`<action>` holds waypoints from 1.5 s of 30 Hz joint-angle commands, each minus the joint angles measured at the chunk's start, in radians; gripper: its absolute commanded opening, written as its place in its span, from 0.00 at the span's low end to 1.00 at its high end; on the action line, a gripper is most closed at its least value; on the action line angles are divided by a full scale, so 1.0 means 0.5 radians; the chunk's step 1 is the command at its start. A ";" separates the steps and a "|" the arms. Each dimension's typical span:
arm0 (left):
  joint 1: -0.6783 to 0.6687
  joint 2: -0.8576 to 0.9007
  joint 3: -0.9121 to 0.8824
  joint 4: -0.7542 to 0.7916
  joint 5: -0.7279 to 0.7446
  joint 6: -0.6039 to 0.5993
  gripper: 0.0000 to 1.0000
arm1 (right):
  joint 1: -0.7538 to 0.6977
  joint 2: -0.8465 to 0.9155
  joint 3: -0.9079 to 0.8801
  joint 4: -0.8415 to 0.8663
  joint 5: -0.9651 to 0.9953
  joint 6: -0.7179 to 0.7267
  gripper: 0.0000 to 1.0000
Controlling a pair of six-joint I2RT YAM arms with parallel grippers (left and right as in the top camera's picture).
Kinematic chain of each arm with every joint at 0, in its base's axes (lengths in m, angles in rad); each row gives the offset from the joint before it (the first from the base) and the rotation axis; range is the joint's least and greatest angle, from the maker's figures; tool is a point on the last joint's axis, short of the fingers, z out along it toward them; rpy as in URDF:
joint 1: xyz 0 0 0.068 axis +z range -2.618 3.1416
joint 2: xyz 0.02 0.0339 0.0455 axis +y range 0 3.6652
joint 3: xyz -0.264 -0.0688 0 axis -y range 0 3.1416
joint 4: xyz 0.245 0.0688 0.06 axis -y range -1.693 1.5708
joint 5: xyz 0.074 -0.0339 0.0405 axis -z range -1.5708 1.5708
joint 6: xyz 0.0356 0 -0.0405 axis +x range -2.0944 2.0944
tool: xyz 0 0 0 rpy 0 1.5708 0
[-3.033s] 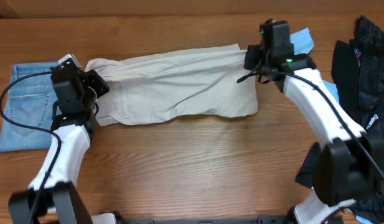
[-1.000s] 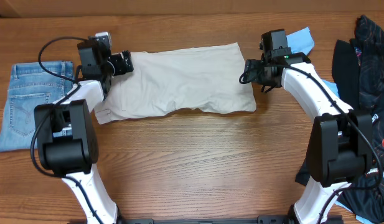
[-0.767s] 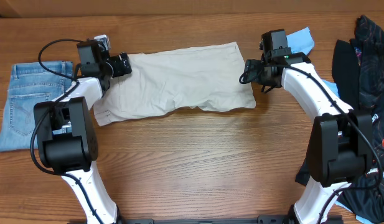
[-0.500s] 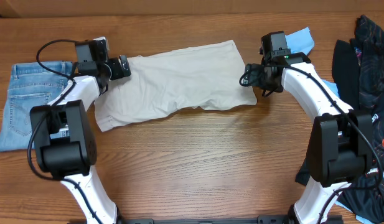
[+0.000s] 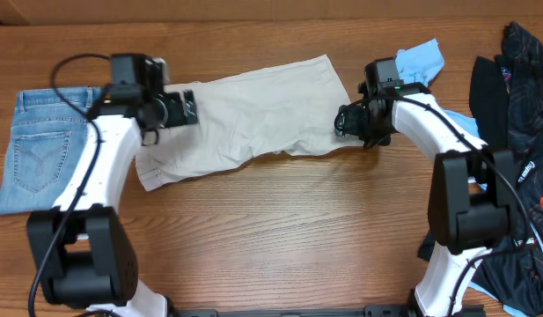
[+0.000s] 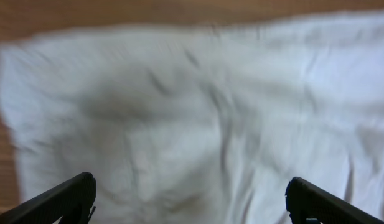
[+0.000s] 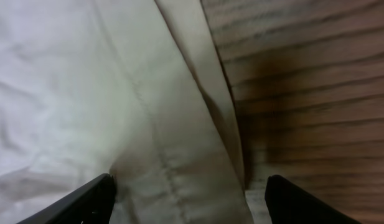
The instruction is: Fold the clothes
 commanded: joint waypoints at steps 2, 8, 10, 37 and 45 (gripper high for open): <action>-0.071 0.172 -0.057 -0.079 0.015 0.008 1.00 | 0.000 0.103 -0.020 0.061 -0.213 -0.019 0.81; -0.083 0.439 -0.057 -0.102 -0.002 0.007 1.00 | 0.002 0.140 -0.020 0.149 -0.374 -0.114 0.77; -0.083 0.532 -0.057 -0.115 -0.048 0.006 1.00 | 0.002 0.140 -0.020 0.168 -0.374 -0.114 0.61; -0.042 0.742 -0.057 -0.299 -1.119 -0.019 1.00 | -0.479 0.079 -0.014 -0.021 1.145 0.217 0.08; 0.014 0.742 -0.057 -0.300 -1.128 -0.005 1.00 | -0.492 -0.031 -0.014 0.048 0.902 0.035 0.16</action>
